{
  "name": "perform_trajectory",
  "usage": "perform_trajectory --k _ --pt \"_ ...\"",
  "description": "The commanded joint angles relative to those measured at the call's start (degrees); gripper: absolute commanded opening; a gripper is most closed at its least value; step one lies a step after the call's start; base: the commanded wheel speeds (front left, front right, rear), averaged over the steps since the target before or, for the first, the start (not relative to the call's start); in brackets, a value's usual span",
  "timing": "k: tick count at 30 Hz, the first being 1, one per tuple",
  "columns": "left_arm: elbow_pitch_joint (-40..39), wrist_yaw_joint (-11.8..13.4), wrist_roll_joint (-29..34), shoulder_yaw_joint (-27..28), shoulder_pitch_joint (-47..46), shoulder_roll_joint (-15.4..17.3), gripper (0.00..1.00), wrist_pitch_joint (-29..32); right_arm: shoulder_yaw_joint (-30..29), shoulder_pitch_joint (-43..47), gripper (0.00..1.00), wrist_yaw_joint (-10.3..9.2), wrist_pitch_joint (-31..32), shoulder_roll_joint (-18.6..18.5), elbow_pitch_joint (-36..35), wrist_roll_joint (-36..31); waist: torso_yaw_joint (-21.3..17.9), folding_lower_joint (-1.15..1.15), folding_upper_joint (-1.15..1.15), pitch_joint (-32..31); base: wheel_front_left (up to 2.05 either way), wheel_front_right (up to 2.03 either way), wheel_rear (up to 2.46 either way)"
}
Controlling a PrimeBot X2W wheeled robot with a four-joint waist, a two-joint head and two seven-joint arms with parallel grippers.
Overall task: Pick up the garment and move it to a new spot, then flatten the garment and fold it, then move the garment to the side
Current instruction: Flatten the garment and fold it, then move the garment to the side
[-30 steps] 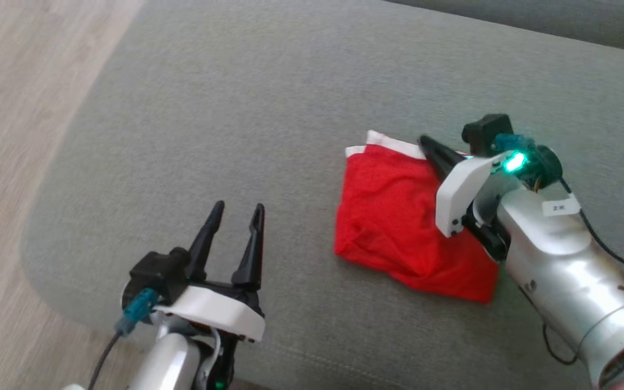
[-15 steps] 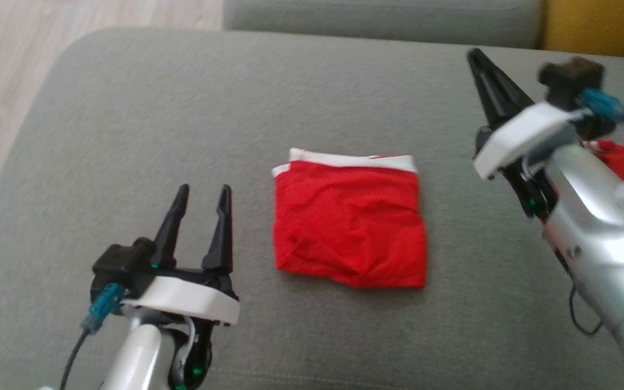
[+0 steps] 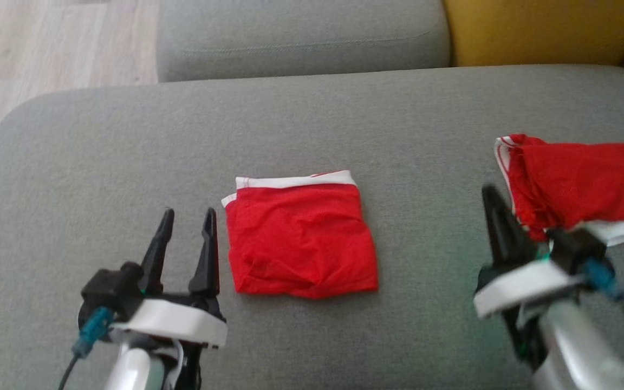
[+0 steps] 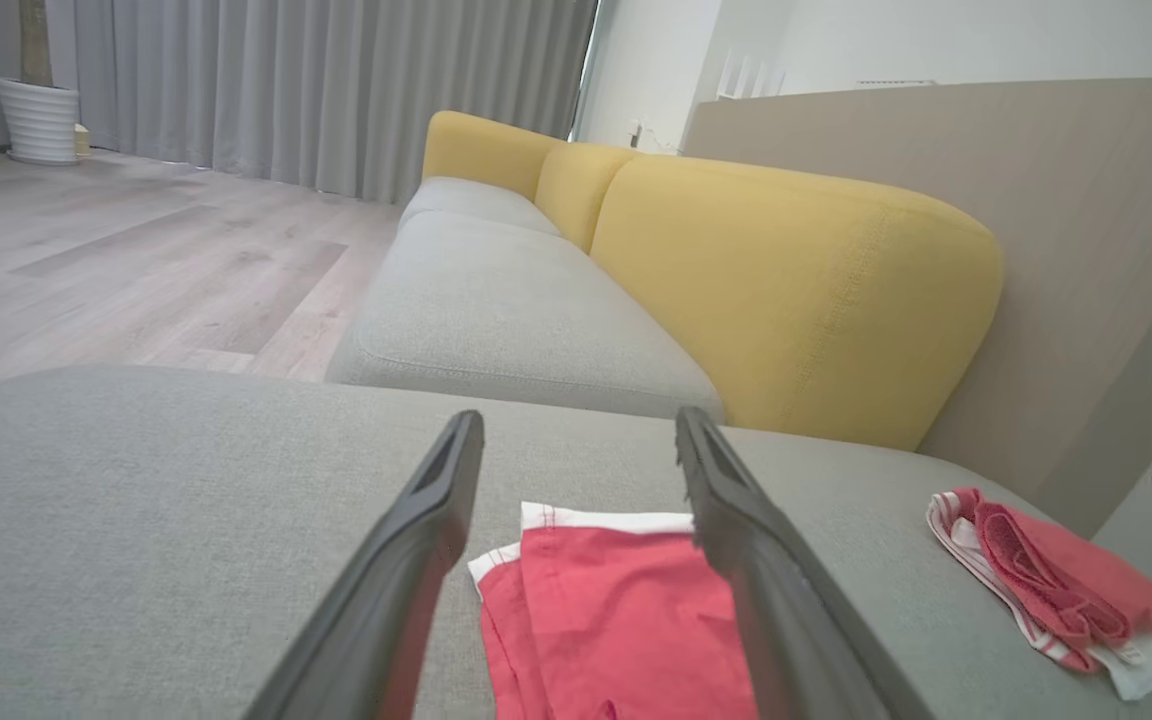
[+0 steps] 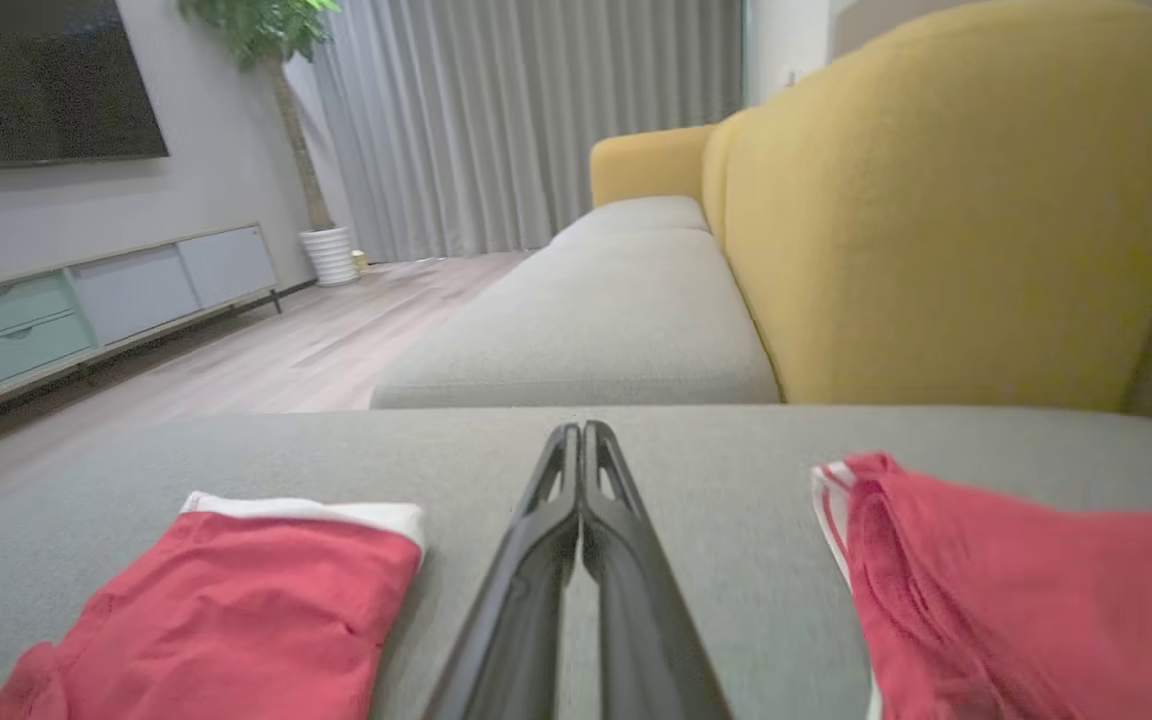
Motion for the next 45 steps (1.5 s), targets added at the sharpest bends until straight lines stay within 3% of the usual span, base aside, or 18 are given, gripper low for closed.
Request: perform_trajectory --k 1,2,3,10,23,32,45 --pt "-1.36 -0.04 0.65 2.11 -1.09 0.11 1.00 -0.70 -0.40 -0.61 0.37 0.20 -0.62 0.83 -3.42 -2.51 -0.42 0.00 0.00 -0.32 0.00 0.00 0.00" --pt "-1.09 -0.07 0.71 1.88 -0.61 0.11 1.00 -0.70 -1.60 0.84 0.98 0.20 -0.62 1.79 -4.49 -4.36 -0.51 0.00 0.00 -0.40 0.00 0.00 0.00" --pt "-0.76 -0.12 1.01 1.63 -0.15 0.11 1.00 -0.70 -2.55 2.15 1.00 0.20 -0.62 2.78 -5.41 -5.61 -0.56 0.00 0.00 -0.45 0.00 0.00 0.00" --pt "-0.23 0.43 2.19 1.22 1.96 0.11 1.00 -0.70 -4.42 7.23 1.00 0.20 -0.63 5.45 -9.02 -12.05 -0.42 0.00 0.00 -0.75 0.00 0.00 0.00" --pt "-0.95 0.30 2.07 1.29 0.53 0.11 1.00 -0.70 -4.62 7.33 1.00 0.20 1.25 5.81 -9.88 -11.19 1.49 0.00 0.00 0.61 0.00 0.00 0.00" --pt "-0.69 0.03 1.76 0.11 -1.80 0.11 1.00 -0.70 0.76 0.49 1.00 0.20 8.12 5.82 -6.21 -0.66 4.85 0.00 0.00 5.23 0.00 0.00 0.00" --pt "0.11 0.27 1.02 -2.22 -4.69 0.11 1.00 -0.70 7.72 -8.98 1.00 0.20 15.84 5.82 11.28 9.51 10.86 0.00 0.00 8.33 0.00 0.00 0.00"
